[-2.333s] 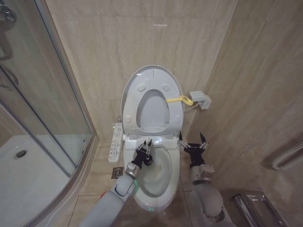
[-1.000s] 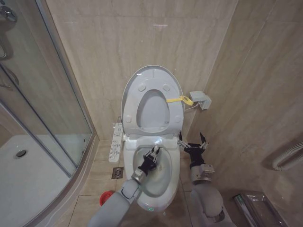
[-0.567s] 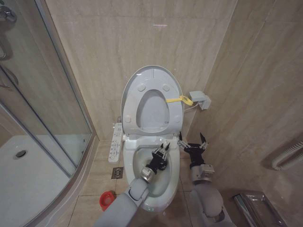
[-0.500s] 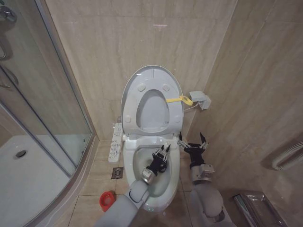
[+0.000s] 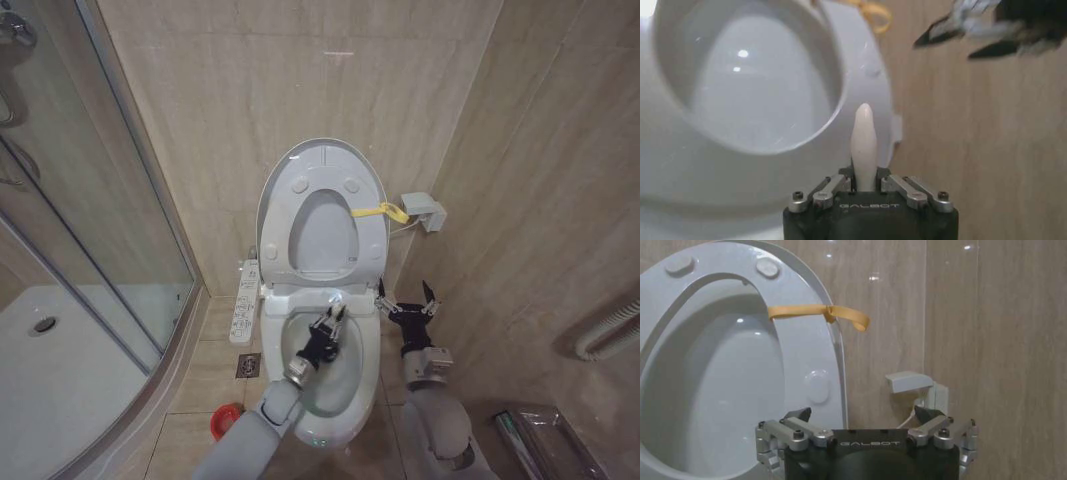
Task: Open the toilet lid, clean the toilet bowl with a toilet brush, close the toilet lid, and flush.
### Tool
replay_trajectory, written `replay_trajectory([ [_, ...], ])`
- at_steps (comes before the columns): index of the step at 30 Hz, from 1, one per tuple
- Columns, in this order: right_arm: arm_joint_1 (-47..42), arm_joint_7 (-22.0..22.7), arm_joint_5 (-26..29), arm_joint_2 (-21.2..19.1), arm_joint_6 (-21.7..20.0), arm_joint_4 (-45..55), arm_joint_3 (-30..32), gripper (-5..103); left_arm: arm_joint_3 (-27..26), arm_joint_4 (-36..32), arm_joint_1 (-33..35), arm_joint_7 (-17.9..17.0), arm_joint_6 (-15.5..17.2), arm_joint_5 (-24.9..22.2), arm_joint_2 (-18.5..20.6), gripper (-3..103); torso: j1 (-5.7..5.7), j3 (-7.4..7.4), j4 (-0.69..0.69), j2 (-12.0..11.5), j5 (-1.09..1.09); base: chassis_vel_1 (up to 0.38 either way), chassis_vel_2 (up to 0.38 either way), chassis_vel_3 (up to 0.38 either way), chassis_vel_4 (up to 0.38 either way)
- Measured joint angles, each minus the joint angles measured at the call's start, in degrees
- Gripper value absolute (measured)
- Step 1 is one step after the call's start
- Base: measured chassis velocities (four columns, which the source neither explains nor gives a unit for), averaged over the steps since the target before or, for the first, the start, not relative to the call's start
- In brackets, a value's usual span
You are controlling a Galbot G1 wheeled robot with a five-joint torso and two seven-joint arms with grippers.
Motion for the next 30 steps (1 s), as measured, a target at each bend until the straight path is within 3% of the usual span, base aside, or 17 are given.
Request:
replay_trajectory([
  [9,0.0,0.0,0.0,0.0,0.0,0.0,0.0,100,-0.99,9.4,-1.7,0.73,-1.78,0.75,-1.02,19,0.0,0.0,0.02,0.0,0.0,0.0,0.0,0.0,0.0],
  [10,0.0,0.0,0.0,0.0,0.0,0.0,0.01,100,-1.12,10.34,-1.9,0.73,-1.79,0.78,-0.93,19,0.01,0.02,0.07,-0.01,0.04,0.0,0.0,0.0,0.0],
  [11,0.0,0.0,0.0,0.0,0.0,0.0,0.0,100,-1.11,9.95,-2.0,0.74,-1.8,0.65,-0.81,19,0.0,0.0,0.01,0.0,0.01,0.0,0.0,0.0,0.0],
  [17,0.0,0.0,0.0,0.0,0.0,0.0,0.0,100,-0.09,3.76,-0.58,0.74,-0.94,-1.16,-0.73,19,0.0,0.0,0.01,0.0,0.0,0.0,0.0,0.0,0.0],
  [20,0.0,0.0,0.0,0.0,0.0,0.0,0.0,100,0.15,4.83,-0.38,0.77,-1.02,-0.58,-0.93,19,0.0,0.0,0.01,0.0,0.0,0.0,0.0,0.0,0.0],
  [25,0.0,0.0,0.0,0.0,0.0,0.0,-0.01,100,-4.09,12.92,-1.63,0.74,-3.28,5.63,-2.83,19,0.0,0.0,0.03,0.0,0.01,0.0,0.0,0.0,0.0],
  [30,0.0,0.0,0.0,0.0,0.0,0.0,0.0,100,-3.79,8.09,-1.7,0.69,-2.39,2.77,-2.73,19,0.01,0.0,0.01,0.0,0.01,0.0,0.0,0.0,0.0],
])
